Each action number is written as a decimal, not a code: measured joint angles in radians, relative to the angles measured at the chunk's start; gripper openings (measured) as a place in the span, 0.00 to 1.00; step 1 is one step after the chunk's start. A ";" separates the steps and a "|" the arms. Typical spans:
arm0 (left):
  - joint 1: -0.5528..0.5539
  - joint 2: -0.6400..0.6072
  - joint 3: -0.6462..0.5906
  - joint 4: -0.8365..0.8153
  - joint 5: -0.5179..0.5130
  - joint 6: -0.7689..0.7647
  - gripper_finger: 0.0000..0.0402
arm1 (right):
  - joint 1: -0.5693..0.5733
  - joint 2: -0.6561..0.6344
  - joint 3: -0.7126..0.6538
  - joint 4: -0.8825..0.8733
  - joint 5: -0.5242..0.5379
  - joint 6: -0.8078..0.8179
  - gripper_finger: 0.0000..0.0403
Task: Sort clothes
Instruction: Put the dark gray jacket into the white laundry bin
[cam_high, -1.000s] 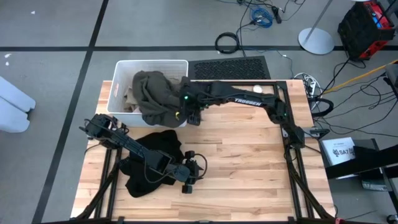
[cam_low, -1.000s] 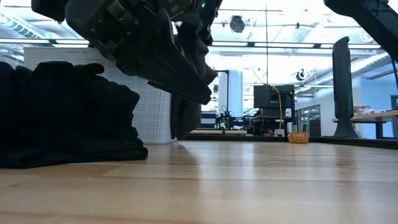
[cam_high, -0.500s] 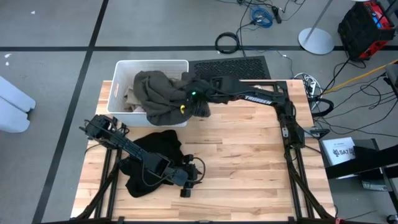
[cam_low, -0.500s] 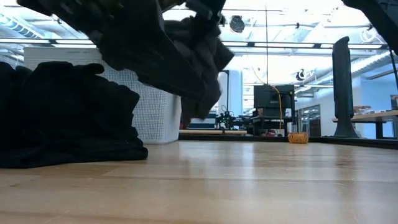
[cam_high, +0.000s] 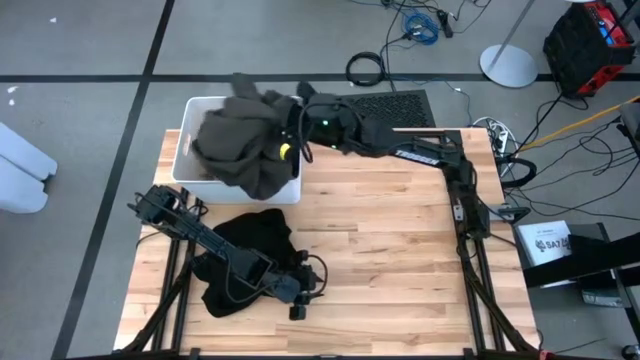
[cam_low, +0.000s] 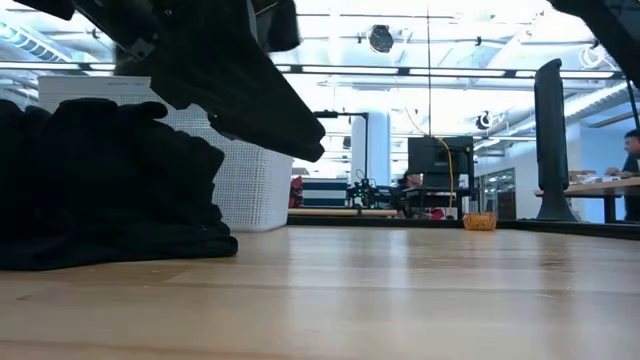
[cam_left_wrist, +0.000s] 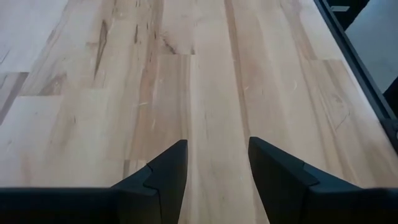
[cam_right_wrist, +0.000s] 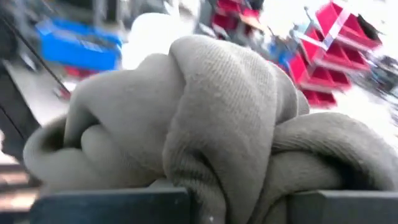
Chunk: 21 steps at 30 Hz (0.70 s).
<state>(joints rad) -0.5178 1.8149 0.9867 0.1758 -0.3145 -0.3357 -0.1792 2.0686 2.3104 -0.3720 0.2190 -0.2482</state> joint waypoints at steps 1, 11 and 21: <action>-0.003 0.000 0.000 0.001 -0.002 0.000 0.45 | -0.006 0.017 0.000 0.044 -0.026 0.016 0.11; -0.021 0.000 0.000 -0.002 -0.009 0.000 0.45 | -0.089 0.173 0.000 -0.052 -0.056 0.173 0.11; -0.014 0.000 0.000 -0.002 -0.021 0.013 0.45 | -0.162 0.207 0.002 -0.214 -0.065 0.317 0.18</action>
<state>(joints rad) -0.5315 1.8149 0.9871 0.1741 -0.3359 -0.3223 -0.3416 2.2761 2.3123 -0.5861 0.1543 0.0686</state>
